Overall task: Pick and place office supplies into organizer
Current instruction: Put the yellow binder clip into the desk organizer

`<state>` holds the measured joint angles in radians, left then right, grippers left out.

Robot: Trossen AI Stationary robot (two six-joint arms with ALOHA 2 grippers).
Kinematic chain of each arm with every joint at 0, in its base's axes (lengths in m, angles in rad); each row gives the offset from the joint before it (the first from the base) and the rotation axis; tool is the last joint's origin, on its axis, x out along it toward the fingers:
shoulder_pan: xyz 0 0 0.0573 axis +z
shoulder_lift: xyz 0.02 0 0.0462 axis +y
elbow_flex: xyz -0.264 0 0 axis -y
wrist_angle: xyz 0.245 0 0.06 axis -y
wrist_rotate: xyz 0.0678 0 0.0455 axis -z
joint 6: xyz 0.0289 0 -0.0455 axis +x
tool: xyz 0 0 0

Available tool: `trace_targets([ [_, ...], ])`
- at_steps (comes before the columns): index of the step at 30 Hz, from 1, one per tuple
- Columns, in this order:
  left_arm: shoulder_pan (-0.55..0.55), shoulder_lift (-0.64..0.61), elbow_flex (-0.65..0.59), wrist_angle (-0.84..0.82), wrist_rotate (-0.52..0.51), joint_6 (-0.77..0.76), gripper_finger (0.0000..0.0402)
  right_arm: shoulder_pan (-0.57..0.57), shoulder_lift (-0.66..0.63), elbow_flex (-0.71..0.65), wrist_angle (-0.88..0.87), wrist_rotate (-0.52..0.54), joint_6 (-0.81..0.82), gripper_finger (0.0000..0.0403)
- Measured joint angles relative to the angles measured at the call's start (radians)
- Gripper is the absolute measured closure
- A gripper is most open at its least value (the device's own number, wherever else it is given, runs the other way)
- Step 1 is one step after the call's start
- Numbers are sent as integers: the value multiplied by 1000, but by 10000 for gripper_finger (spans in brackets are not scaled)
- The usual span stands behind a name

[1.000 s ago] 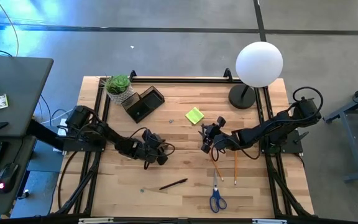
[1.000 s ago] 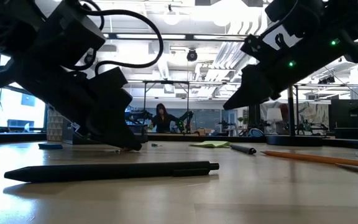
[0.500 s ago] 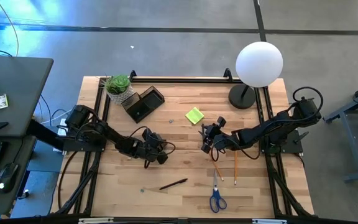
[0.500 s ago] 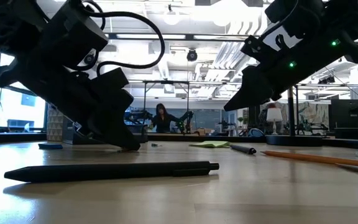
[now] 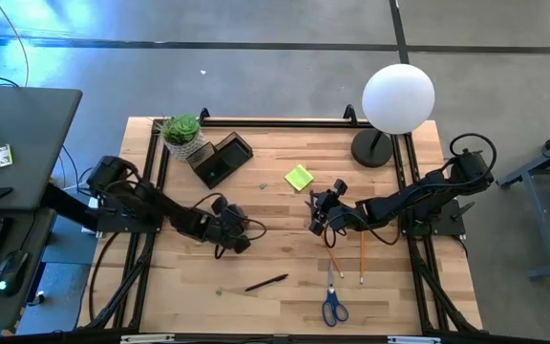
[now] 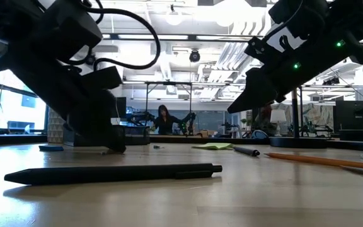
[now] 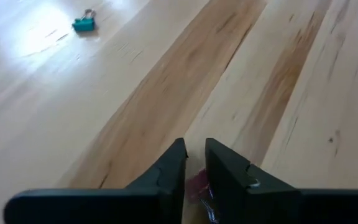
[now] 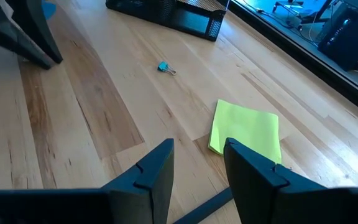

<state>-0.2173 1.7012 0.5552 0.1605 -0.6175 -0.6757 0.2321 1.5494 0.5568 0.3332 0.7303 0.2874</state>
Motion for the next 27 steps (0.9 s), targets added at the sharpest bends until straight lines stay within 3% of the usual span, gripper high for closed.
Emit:
trace_targets([
  [7, 1, -101, -2, -128, -26, 28, 398, 0, 0, 0, -4, 0, 0, 269],
  [13, 1, -202, 0, -235, -33, 28, 386, 0, 0, 0, -4, 0, 1, 269],
  [16, 1, -266, 0, -311, 64, 76, 379, 0, 0, 0, -10, 0, 3, 269],
  [21, -1, -360, 0, -455, 329, 116, 368, 0, 0, 0, -13, -2, 6, 269],
  [27, -72, -404, -15, -490, 349, 50, 322, 0, 0, 0, -19, -6, 20, 269],
])
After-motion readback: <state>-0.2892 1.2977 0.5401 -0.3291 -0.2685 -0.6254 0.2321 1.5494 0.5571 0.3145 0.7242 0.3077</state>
